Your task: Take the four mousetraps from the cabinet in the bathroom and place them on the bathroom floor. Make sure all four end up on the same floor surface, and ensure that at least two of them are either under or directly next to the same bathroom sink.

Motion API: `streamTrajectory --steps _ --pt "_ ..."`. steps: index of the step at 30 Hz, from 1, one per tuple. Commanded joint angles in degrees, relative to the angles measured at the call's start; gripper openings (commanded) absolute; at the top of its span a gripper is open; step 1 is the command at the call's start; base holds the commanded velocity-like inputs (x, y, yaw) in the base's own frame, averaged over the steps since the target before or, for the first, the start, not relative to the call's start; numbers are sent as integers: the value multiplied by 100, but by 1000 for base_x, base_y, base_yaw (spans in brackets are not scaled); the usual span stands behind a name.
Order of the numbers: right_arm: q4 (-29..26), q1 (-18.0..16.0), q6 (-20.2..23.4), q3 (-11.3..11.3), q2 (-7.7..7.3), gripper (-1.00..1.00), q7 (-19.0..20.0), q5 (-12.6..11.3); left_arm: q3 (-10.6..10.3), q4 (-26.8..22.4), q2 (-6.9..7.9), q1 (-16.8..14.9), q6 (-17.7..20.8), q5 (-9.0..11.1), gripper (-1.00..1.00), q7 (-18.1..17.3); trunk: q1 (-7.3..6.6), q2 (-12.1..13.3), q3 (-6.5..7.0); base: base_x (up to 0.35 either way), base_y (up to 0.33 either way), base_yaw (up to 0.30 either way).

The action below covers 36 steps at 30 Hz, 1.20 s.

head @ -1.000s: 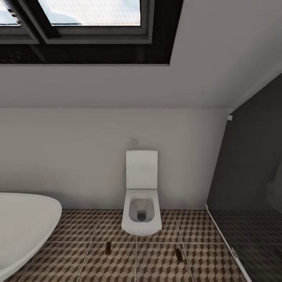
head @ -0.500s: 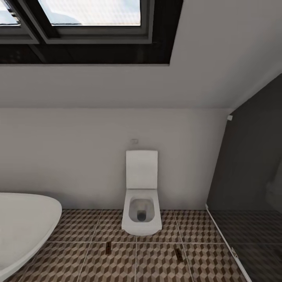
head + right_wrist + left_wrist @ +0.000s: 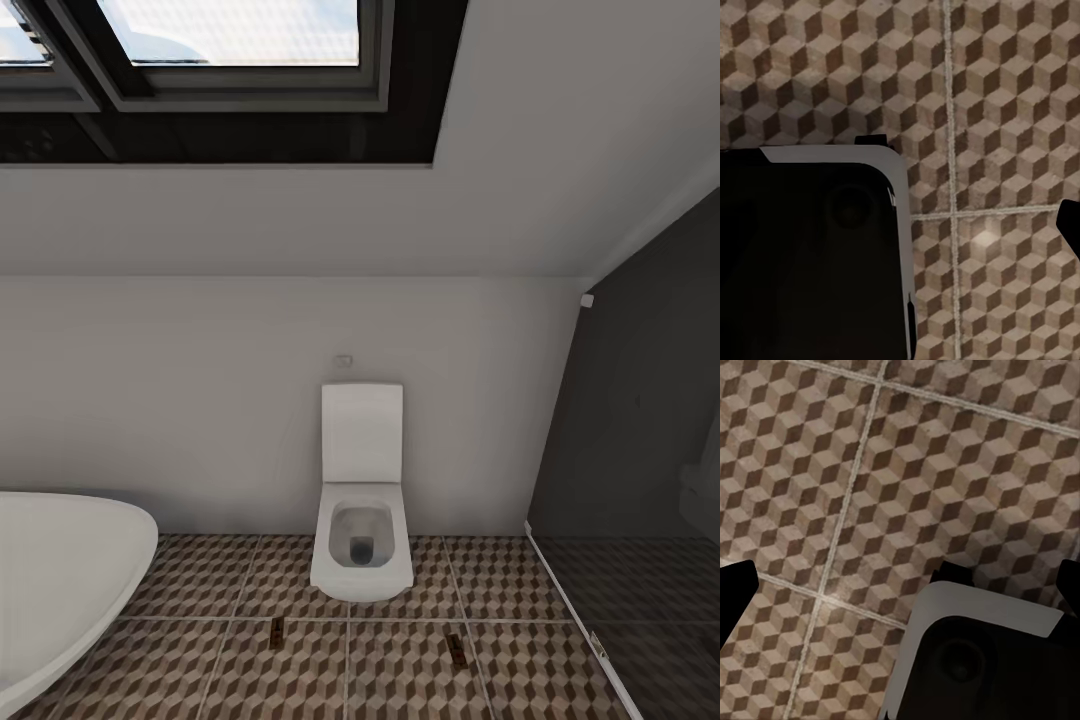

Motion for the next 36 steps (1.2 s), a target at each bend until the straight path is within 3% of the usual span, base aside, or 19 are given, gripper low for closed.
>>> streamTrajectory --steps 1,36 --pt "10 -5 -26 -15 0 100 33 -33 -49 2 0 -3 -14 43 100 16 0 -5 -8 0 0 0" --pt "10 -5 -26 -15 6 100 33 -37 -49 2 8 -3 -14 40 100 17 0 -5 -8 0 0 0"
